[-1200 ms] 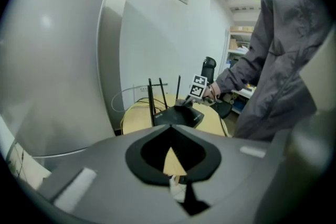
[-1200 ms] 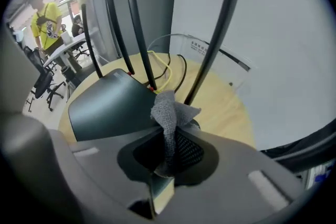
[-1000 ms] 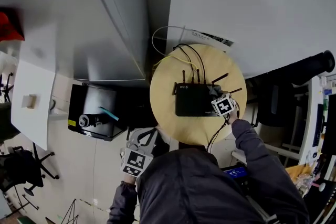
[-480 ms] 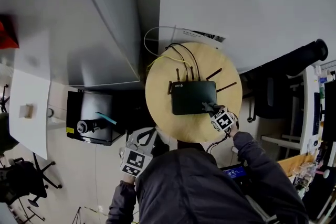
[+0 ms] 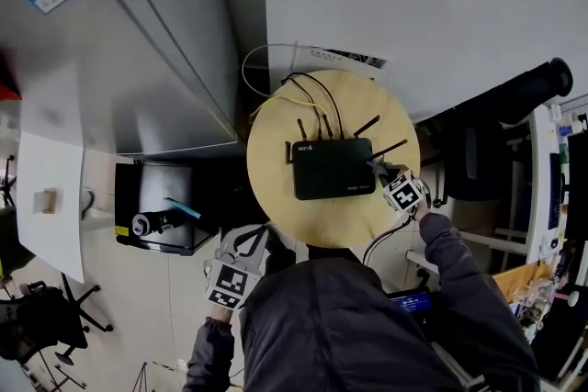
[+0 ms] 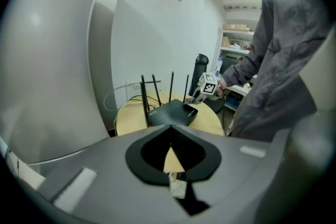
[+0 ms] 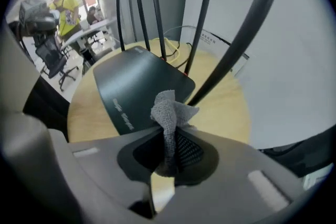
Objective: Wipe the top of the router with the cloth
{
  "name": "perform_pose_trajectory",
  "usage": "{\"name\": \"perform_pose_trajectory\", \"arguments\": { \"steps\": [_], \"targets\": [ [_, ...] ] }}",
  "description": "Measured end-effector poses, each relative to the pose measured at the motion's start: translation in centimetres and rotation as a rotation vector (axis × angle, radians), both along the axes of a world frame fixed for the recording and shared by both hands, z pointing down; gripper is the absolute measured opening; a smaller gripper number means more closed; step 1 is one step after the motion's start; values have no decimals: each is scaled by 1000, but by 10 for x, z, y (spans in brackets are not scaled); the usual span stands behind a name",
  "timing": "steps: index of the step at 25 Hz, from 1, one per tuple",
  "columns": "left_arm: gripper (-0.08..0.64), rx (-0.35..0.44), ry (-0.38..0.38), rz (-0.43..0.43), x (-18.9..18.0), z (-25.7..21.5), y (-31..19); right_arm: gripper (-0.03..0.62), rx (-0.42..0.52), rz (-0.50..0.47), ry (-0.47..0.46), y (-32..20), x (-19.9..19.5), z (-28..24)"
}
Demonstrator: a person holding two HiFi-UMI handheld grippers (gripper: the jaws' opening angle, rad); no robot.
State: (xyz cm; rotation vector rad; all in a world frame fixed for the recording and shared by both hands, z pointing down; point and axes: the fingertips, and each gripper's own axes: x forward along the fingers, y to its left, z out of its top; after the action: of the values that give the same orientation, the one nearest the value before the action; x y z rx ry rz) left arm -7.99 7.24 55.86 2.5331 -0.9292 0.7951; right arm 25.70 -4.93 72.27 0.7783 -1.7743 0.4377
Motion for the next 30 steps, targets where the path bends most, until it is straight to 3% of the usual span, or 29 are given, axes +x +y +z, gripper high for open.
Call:
{"name": "perform_pose_trajectory", "arguments": {
  "steps": [10,14,17,24,26,30],
  "targets": [
    [2,-16,-31,-38,40,-11,-11,34,-12,-410,107,-21,-6,36],
    [2,-19,-38,-28,51,-13,-11,34,-10,-507,94,8,-12,42],
    [2,-16,-40,-12,56,-14,-9,34,-14,-522,82,38,-14,44],
    [2,-13,-31,39,57,-13,-5,34,-39,-387,24,75,-19,43],
    [2,-11,-28,56,55,-13,-3,34,-68,-250,-24,74,-21,42],
    [2,-7,-25,86,43,-13,5,34,-129,148,-147,72,-22,44]
  ]
}}
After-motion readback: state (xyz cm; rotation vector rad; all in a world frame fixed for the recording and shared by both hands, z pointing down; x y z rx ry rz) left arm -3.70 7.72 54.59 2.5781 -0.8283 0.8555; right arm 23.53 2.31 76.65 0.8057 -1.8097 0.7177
